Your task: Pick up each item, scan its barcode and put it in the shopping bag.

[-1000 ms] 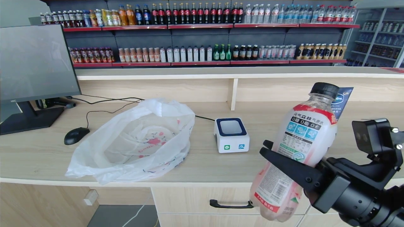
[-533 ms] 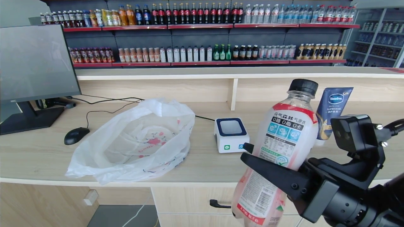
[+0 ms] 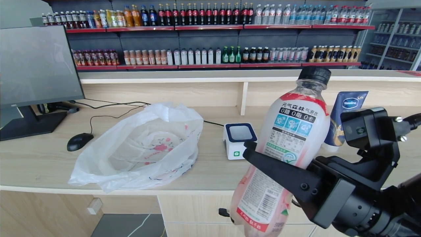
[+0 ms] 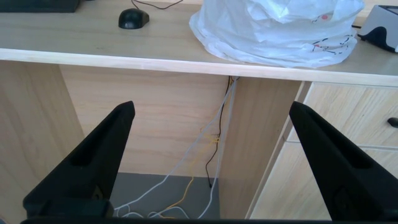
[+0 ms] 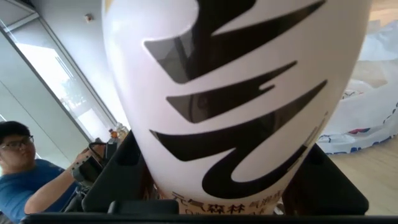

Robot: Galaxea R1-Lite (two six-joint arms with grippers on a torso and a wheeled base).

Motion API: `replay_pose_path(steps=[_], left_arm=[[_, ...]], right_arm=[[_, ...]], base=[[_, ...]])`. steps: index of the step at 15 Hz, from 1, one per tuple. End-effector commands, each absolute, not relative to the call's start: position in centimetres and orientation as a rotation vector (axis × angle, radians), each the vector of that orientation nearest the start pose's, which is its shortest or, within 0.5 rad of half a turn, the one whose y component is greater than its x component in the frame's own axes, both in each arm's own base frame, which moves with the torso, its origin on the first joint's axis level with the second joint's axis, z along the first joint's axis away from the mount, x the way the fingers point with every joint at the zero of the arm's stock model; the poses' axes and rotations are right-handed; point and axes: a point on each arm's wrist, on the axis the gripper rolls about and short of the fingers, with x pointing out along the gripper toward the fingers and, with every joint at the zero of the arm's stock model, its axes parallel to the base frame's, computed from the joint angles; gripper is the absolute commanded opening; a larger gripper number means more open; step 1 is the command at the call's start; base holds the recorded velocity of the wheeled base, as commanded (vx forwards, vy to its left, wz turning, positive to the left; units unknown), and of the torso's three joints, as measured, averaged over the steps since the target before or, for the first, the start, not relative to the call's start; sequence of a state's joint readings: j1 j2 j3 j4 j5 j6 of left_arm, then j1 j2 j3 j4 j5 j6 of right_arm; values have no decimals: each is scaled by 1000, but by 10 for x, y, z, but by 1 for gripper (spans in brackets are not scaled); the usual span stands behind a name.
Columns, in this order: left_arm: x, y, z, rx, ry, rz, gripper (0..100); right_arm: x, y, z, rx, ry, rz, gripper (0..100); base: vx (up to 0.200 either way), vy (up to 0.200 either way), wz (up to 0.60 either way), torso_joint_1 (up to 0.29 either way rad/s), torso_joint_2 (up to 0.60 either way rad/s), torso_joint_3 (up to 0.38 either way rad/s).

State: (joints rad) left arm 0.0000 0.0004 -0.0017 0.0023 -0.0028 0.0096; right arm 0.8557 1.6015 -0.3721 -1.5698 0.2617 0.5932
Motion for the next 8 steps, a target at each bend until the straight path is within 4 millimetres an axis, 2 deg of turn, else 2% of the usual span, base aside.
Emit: replay_pose_path(steps=[1, 8], left_arm=[[-23, 0, 76, 9, 0, -3, 100], [-23, 0, 76, 9, 2, -3, 100]], right_arm=[[147, 179, 196, 633, -10, 1186, 0], [138, 178, 210, 652, -62, 1226, 0]], base=[[0, 0, 0, 0, 0, 0], [0, 0, 0, 0, 0, 0]])
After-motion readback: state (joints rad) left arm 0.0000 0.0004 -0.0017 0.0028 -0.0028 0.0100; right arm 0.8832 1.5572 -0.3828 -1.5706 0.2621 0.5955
